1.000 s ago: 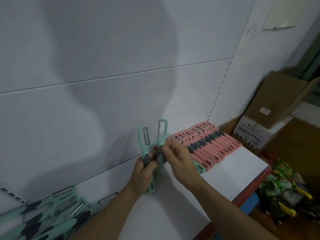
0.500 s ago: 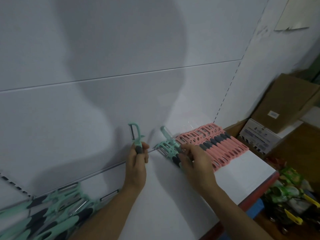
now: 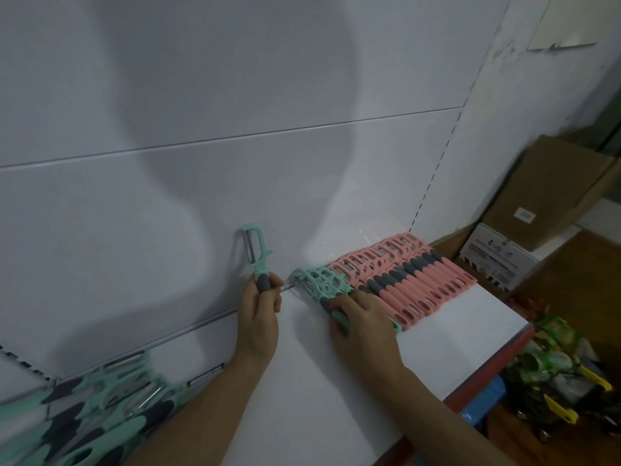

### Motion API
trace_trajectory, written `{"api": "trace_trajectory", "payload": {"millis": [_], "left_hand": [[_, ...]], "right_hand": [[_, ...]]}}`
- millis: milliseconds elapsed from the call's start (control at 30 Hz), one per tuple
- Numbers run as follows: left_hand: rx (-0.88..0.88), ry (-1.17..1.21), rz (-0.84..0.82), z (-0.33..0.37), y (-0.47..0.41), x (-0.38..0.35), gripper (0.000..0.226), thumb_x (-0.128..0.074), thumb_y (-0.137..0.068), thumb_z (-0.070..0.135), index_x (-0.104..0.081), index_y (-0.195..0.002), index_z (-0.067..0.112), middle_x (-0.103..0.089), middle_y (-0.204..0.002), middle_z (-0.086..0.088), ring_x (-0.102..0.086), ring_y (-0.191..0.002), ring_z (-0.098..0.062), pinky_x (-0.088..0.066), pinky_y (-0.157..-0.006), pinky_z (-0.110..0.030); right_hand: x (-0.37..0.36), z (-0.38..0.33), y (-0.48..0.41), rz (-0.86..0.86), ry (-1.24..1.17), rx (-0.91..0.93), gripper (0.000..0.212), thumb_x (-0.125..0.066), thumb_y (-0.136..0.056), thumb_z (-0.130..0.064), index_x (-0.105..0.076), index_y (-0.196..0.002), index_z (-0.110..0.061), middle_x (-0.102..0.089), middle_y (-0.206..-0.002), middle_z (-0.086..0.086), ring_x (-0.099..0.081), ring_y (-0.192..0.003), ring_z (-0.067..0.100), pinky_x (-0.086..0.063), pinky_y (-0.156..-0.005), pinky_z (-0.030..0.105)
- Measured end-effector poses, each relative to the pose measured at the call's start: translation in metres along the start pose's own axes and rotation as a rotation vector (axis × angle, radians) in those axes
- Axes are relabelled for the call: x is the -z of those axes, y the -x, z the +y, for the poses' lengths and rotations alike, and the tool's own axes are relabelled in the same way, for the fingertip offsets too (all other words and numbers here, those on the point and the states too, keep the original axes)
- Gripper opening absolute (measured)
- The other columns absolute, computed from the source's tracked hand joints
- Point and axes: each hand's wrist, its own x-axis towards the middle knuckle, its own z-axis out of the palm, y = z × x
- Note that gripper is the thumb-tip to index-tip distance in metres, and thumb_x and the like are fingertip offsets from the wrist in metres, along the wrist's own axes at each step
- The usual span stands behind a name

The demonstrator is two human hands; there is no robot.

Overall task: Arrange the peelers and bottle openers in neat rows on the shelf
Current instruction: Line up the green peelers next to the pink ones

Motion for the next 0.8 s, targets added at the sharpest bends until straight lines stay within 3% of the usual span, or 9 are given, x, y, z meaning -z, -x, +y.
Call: {"api": "trace_trajectory", "payload": {"millis": [333,533,700,800], "left_hand": [[0.032,0.022,-0.019,-0.002,0.0,0.002,0.012,-0.049,-0.081,0.019,-0.057,-0.088,0.014,-0.043,-0.07,-0.002,-0.039,-0.064,-0.012,-0.036,-0.06,-0.022],[0.039,0.021,-0.031,0.0,0.001,0.001,0.031,-0.055,-0.074,0.042,-0.058,-0.089,0.014,-0.044,-0.069,0.0,-0.039,-0.063,-0.011,-0.036,-0.059,-0.022],[0.047,0.023,-0.034,0.0,0.002,0.002,0.028,-0.055,-0.077,0.043,-0.059,-0.088,0.018,-0.044,-0.069,0.002,-0.039,-0.064,-0.012,-0.036,-0.06,-0.023],[0.047,0.016,-0.026,0.0,0.001,0.001,0.011,-0.053,-0.082,0.029,-0.061,-0.085,0.023,-0.043,-0.069,0.0,-0.038,-0.064,-0.012,-0.035,-0.062,-0.026]], "right_hand": [[-0.01,0.01,0.003,-0.011,0.002,0.0,0.015,-0.076,-0.083,-0.025,-0.077,-0.098,-0.027,-0.07,-0.091,-0.008,-0.056,-0.083,0.015,-0.051,-0.07,0.033],[-0.011,0.01,0.002,-0.035,-0.008,-0.05,0.014,-0.076,-0.083,-0.026,-0.076,-0.097,-0.026,-0.071,-0.093,-0.008,-0.056,-0.083,0.013,-0.054,-0.074,0.034],[-0.013,0.01,0.005,-0.021,0.046,-0.039,0.019,-0.072,-0.087,-0.038,-0.077,-0.098,-0.024,-0.07,-0.092,-0.006,-0.056,-0.084,0.017,-0.051,-0.075,0.035],[-0.013,0.009,0.007,0.021,0.097,-0.007,0.015,-0.072,-0.087,-0.039,-0.076,-0.095,-0.026,-0.07,-0.088,-0.01,-0.055,-0.084,0.017,-0.048,-0.075,0.035]]}}
